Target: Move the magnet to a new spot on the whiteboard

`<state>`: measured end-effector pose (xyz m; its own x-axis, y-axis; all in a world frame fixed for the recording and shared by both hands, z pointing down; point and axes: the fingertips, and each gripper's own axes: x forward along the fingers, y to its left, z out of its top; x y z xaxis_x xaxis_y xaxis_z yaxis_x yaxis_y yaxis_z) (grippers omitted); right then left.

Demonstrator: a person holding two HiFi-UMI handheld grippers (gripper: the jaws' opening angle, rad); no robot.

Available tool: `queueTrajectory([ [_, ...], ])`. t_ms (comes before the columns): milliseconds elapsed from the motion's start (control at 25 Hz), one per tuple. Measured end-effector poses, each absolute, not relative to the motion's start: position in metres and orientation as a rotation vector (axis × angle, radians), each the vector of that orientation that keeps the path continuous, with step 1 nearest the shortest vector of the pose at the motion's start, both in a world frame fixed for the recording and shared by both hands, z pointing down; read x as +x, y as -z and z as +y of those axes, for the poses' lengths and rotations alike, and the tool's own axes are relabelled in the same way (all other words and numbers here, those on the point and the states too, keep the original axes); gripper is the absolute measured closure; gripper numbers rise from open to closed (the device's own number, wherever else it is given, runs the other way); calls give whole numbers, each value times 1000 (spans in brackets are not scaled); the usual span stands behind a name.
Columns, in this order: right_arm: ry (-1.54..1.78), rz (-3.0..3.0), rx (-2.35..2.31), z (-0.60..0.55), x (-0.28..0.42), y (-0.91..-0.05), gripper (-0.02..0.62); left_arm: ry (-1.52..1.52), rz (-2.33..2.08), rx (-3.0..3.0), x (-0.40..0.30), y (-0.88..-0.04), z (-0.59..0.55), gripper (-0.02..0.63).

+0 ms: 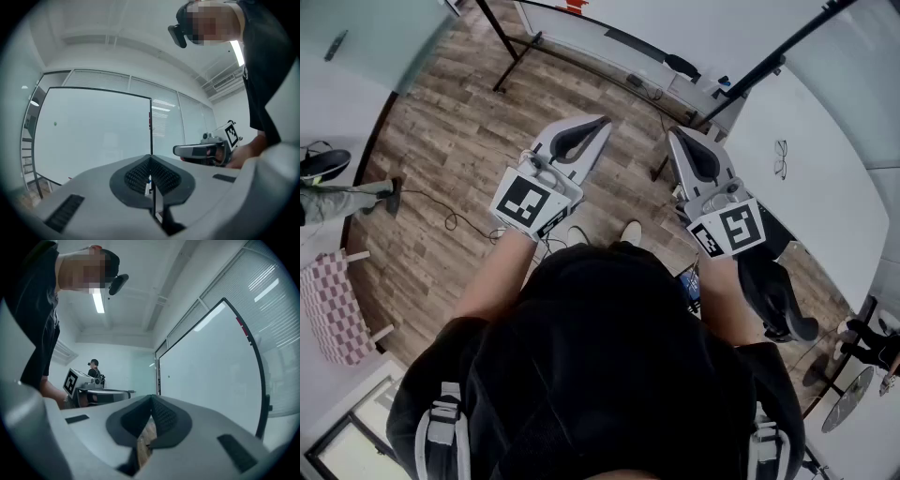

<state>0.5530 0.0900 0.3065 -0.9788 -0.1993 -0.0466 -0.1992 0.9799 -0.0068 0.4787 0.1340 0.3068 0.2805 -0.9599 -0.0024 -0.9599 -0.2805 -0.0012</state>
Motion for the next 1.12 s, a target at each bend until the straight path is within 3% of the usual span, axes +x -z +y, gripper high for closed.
queueTrajectory([
  [480, 6, 3077, -237, 89, 568, -306, 598, -5, 1936, -2459, 493, -301, 136, 604],
  [1120, -16, 3038, 317, 92, 545, -305, 597, 32, 2177, -2239, 482, -310, 134, 604],
])
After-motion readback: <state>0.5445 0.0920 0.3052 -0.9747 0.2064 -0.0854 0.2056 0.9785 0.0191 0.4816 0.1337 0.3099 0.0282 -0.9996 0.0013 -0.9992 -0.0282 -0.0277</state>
